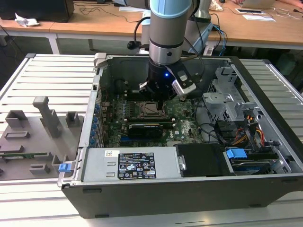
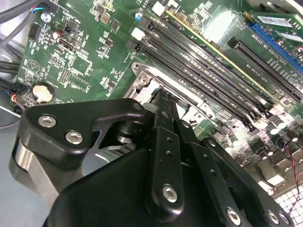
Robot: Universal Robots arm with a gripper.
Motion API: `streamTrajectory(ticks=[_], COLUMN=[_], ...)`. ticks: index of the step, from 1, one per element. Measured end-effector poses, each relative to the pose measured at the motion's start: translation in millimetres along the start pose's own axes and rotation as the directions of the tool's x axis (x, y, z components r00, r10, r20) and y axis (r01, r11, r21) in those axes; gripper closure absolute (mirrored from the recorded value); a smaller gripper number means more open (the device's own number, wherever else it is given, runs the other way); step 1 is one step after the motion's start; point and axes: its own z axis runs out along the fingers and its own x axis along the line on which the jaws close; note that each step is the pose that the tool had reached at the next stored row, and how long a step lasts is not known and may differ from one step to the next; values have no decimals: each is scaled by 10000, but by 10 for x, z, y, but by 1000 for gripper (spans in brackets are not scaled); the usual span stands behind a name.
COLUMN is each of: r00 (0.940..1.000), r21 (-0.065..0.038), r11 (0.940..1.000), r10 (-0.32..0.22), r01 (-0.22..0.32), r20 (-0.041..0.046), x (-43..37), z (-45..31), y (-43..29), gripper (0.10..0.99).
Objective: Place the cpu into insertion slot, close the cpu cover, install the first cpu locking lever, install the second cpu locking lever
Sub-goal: 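Install the second cpu locking lever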
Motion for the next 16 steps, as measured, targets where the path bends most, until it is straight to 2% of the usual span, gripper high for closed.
streamTrajectory(ticks=[8,11,12,16], r00=[10000,10000,10000,10000], r21=[0,1,-3,-64], r11=[10000,10000,10000,10000], r10=[0,-1,0,4], r01=[0,1,0,-4], r20=[0,0,0,2], x=[1,8,11,34], z=[-37,-39,-41,-37], y=[-13,-50,-83,-127], gripper=[980,980,980,980])
